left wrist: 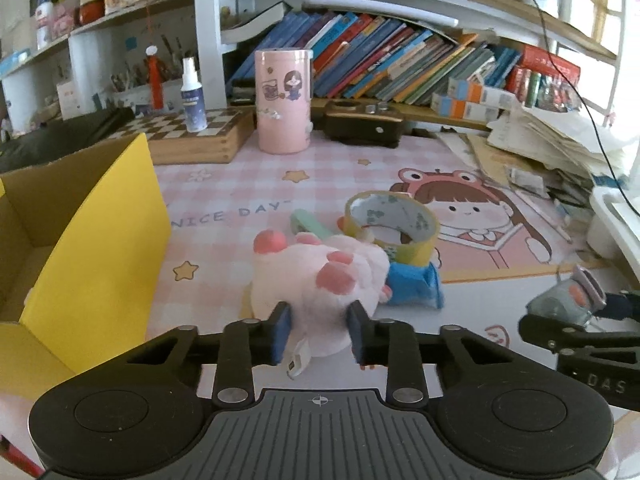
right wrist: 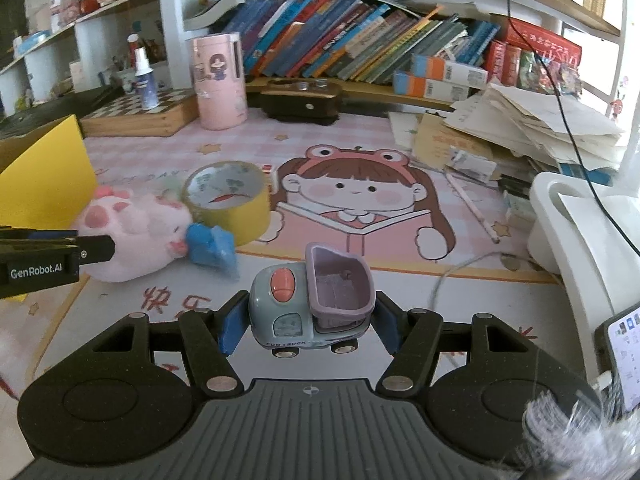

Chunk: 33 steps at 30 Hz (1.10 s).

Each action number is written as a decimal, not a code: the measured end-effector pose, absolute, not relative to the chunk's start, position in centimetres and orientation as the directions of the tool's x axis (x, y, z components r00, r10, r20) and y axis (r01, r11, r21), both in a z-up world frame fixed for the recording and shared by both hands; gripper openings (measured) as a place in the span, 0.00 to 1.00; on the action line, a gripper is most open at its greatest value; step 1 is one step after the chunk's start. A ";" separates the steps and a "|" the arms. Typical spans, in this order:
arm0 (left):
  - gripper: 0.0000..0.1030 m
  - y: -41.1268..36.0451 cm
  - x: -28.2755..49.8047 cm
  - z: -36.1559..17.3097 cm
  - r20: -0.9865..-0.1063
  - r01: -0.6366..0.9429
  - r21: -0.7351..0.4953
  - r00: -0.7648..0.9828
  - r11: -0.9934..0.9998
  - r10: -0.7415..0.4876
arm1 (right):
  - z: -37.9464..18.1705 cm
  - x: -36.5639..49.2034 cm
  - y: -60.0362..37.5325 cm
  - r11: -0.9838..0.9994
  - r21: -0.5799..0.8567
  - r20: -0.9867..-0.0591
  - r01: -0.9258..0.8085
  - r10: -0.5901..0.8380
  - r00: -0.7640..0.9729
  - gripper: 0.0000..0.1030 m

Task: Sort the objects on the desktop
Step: 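Close the right tool on the grey toy truck while the left tool grasps the pink plush paw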

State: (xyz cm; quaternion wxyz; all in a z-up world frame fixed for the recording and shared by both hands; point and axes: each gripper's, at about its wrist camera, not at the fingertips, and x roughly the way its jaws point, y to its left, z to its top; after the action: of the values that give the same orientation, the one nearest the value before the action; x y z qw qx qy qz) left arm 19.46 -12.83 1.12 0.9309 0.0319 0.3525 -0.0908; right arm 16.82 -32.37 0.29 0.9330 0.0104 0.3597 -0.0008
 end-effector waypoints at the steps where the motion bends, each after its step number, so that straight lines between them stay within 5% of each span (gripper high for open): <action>1: 0.19 -12.9 19.2 1.2 -0.659 0.196 0.002 0.738 0.981 -0.147 | 0.3 16.7 -32.2 1.000 0.019 -0.672 0.003 0.011 0.741 0.60; 7: 0.27 -12.9 18.4 1.5 -0.648 0.184 0.032 0.752 0.982 -0.120 | 0.4 16.1 -31.7 1.000 0.019 -0.669 -0.021 0.028 0.743 0.60; 8: 0.32 -12.8 18.3 1.5 -0.651 0.183 0.032 0.749 0.983 -0.118 | 0.4 16.0 -31.6 1.000 0.020 -0.668 -0.023 0.030 0.743 0.60; 10: 0.66 -12.8 18.2 1.4 -0.649 0.177 0.036 0.752 0.984 -0.111 | 0.5 16.0 -31.6 0.999 0.019 -0.668 -0.027 0.033 0.744 0.60; 12: 0.82 -12.9 18.0 1.5 -0.629 0.158 0.053 0.772 0.986 -0.090 | 0.5 15.9 -31.6 0.999 0.017 -0.668 -0.031 0.035 0.743 0.60; 15: 0.91 -13.0 18.4 1.4 -0.617 0.162 0.056 0.781 0.985 -0.094 | 0.5 15.9 -31.7 0.999 0.015 -0.669 -0.034 0.035 0.743 0.60; 33: 0.92 -13.0 24.8 -1.7 -0.694 0.189 -0.018 0.705 0.982 -0.148 | -0.2 18.1 -33.9 1.000 0.012 -0.690 0.012 0.000 0.723 0.60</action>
State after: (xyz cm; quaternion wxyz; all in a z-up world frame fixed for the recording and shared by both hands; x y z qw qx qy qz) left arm 24.83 -13.01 -1.68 0.9228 0.0272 0.3733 -0.0913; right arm 18.09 -33.92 -0.15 0.9283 0.0079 0.3718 -0.0032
